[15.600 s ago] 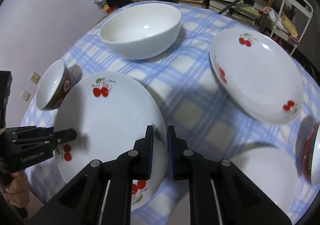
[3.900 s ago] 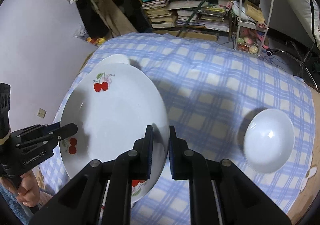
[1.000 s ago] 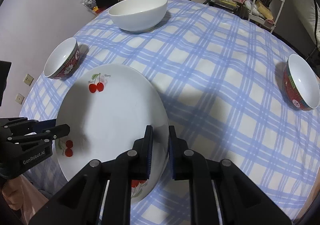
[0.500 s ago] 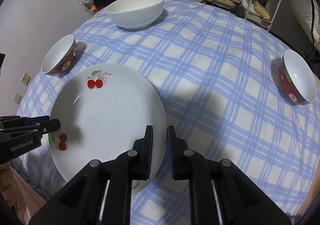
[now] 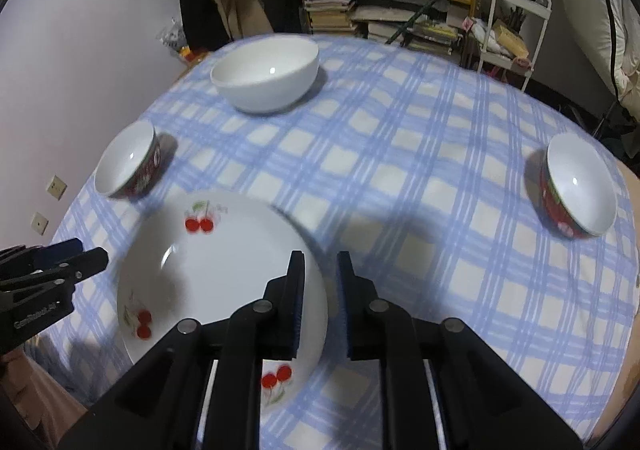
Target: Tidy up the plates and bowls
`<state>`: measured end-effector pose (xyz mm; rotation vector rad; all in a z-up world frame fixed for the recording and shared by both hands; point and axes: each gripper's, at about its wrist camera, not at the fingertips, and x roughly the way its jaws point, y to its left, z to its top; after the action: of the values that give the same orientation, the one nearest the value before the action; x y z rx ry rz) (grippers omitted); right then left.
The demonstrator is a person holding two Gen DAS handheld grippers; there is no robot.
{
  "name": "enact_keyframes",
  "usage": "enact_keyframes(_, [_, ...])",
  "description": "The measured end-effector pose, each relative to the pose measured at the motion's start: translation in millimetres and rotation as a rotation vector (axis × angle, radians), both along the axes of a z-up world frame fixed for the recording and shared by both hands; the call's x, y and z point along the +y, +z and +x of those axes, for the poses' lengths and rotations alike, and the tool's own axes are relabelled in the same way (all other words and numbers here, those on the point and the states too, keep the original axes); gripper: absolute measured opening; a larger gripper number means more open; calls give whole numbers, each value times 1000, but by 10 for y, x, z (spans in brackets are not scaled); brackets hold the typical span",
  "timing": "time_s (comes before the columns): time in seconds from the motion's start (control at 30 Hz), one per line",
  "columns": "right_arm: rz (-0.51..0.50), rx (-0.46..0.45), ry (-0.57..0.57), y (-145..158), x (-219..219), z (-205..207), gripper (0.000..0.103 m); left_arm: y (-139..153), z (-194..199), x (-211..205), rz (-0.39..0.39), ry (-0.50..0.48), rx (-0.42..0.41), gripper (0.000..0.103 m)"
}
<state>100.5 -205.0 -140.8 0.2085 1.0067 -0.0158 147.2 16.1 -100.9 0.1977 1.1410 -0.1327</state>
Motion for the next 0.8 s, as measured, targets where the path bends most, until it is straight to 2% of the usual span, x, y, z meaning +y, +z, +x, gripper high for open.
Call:
enact_keyframes(0.07, [-7,-21,6,75,-11,74,50,159,88,-32,-5,-11,-39,52])
enact_keyframes(0.2, [-39,-75,19,303,-36,242,69,392,269,-47,-10,-14,-116,79])
enact_keyframes(0.27, [-35,-103,29,412,-58,352,86,444,406,-48,-18,2,-118,84])
enact_keyframes(0.33, [-16,-133,34,503,-87,459,93,464,572,-68,-24,13,-93,85])
enact_keyframes(0.4, [10,-150,35,577,-129,616,96,470,752,-83,-59,5,-58,85])
enact_keyframes(0.47, [15,-157,38,603,-143,766,96,478,887,-88,-81,16,-62,85])
enact_keyframes(0.57, [-10,-161,51,594,-142,1019,96,454,1138,-153,-37,19,-89,85])
enact_keyframes(0.8, [16,-130,36,420,-232,1570,96,304,1730,-259,-52,26,-72,85])
